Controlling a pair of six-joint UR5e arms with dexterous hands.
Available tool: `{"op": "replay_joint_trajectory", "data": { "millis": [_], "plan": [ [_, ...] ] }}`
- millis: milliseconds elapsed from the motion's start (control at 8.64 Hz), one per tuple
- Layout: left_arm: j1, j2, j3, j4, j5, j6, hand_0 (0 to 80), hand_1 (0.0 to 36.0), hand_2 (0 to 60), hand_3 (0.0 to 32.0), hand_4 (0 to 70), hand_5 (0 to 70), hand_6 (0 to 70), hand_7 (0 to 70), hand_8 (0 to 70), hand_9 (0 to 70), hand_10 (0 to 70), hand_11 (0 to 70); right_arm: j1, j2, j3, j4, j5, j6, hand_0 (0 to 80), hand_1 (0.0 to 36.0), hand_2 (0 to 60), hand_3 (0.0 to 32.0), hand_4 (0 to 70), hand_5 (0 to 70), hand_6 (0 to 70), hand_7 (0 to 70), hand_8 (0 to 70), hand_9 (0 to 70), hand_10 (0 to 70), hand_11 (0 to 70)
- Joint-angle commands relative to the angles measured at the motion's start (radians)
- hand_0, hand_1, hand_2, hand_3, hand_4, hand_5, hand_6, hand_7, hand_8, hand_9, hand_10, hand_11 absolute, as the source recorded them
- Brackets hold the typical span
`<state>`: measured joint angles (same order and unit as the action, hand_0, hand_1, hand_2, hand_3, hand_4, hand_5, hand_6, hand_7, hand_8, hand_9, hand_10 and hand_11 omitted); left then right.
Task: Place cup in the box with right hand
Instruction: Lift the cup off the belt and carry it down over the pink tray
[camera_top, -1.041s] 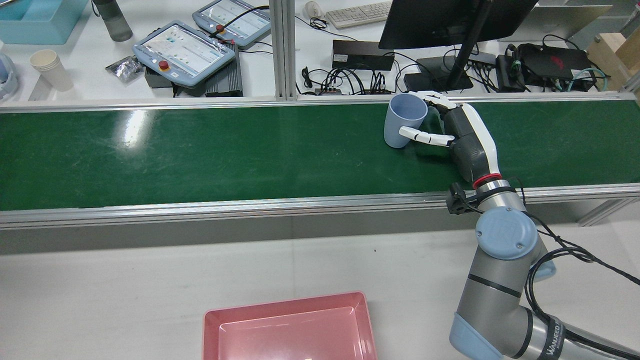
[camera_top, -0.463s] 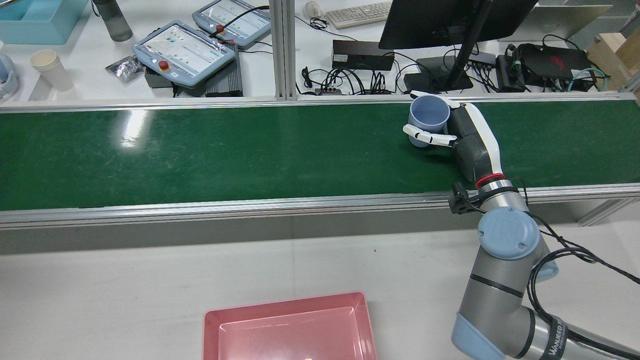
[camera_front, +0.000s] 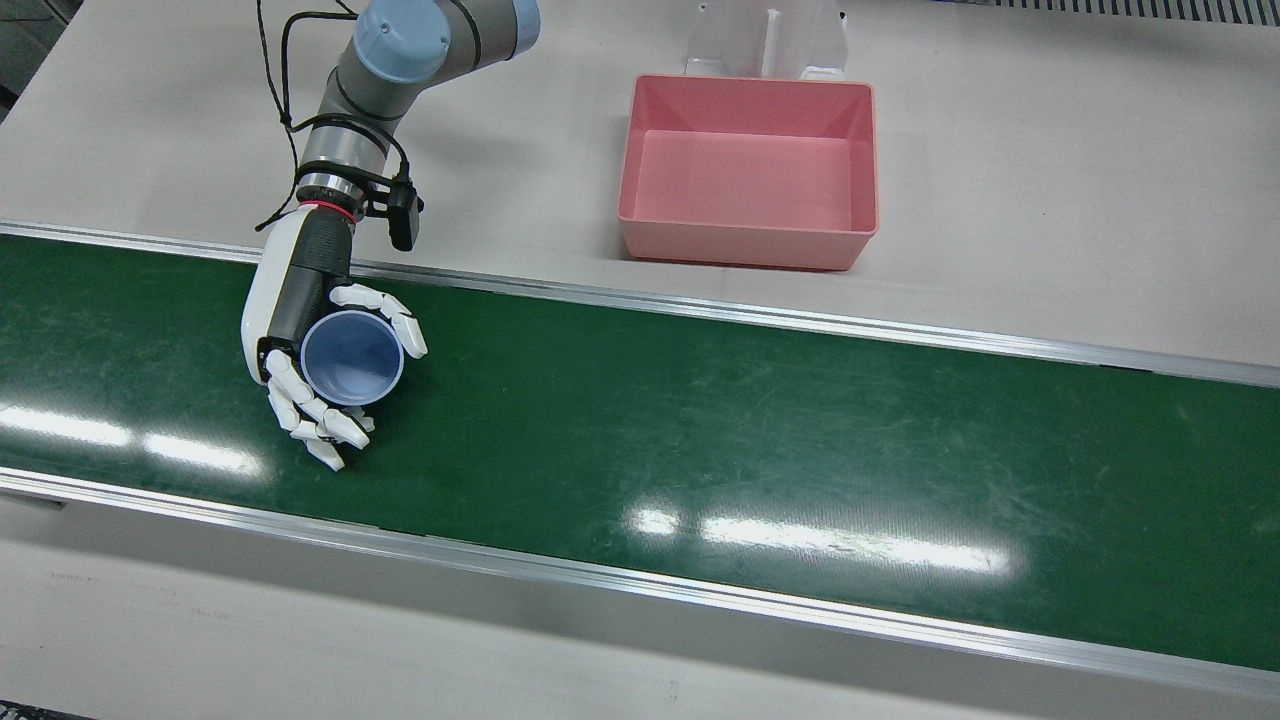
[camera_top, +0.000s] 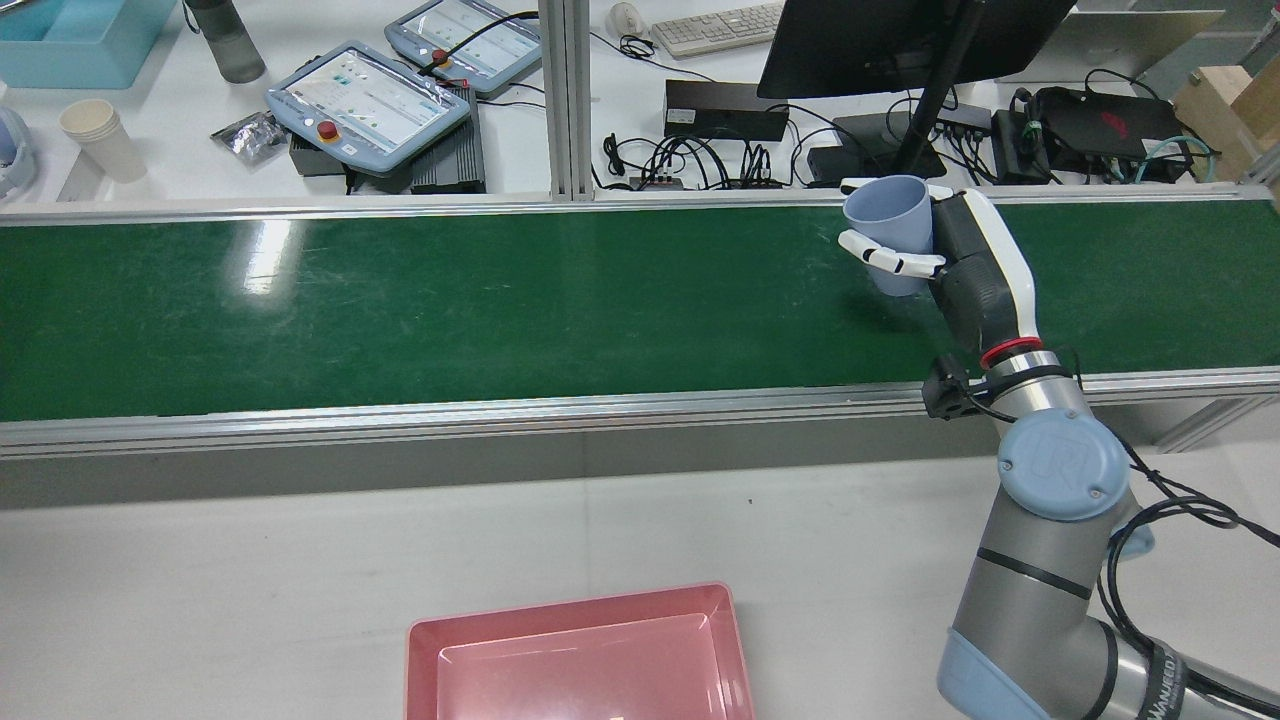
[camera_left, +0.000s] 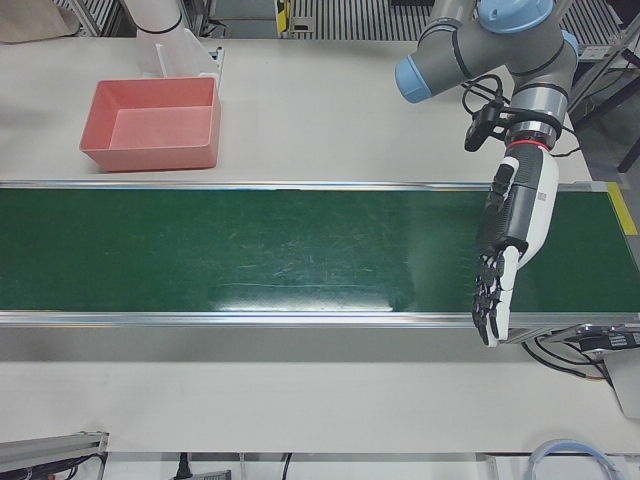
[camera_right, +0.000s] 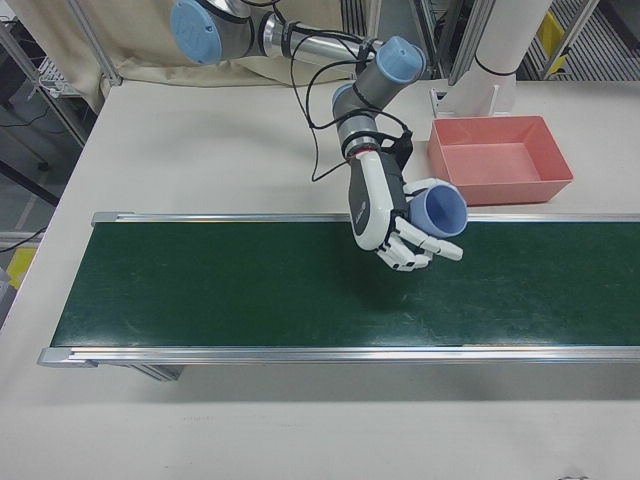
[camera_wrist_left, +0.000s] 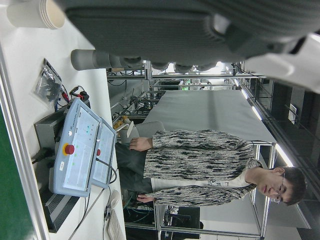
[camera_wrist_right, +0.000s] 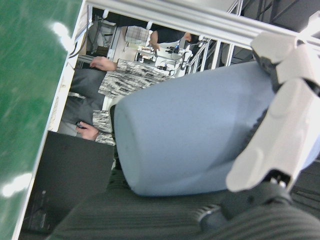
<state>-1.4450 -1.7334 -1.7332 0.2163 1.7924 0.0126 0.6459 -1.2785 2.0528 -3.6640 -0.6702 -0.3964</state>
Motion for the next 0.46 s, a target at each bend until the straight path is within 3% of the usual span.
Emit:
{"op": "replay_joint_trajectory", "data": {
  "millis": [0, 231, 347],
  "plan": [
    [0.0, 0.0, 0.001, 0.0, -0.001, 0.0, 0.0, 0.0, 0.0, 0.0, 0.0, 0.0, 0.0, 0.0, 0.0, 0.0, 0.0, 0.0, -0.153, -0.015, 0.293, 0.005, -0.008, -0.21, 36.9, 23.0, 60.0, 0.0, 70.0, 9.7, 39.2, 70.0, 56.1, 70.0, 41.4, 57.5],
    [0.002, 0.0, 0.001, -0.002, -0.001, 0.0, 0.0, 0.0, 0.0, 0.0, 0.0, 0.0, 0.0, 0.0, 0.0, 0.0, 0.0, 0.0, -0.257, -0.01, 0.322, 0.01, -0.038, -0.239, 21.8, 18.4, 60.0, 0.0, 70.0, 9.6, 40.5, 70.0, 61.9, 70.0, 47.0, 65.2],
    [0.002, 0.0, 0.001, 0.0, -0.001, 0.0, 0.0, 0.0, 0.0, 0.0, 0.0, 0.0, 0.0, 0.0, 0.0, 0.0, 0.0, 0.0, -0.271, -0.007, 0.32, 0.01, -0.137, -0.248, 19.1, 16.3, 60.0, 0.0, 70.0, 9.7, 41.2, 70.0, 64.7, 70.0, 49.4, 68.6]
  ]
}}
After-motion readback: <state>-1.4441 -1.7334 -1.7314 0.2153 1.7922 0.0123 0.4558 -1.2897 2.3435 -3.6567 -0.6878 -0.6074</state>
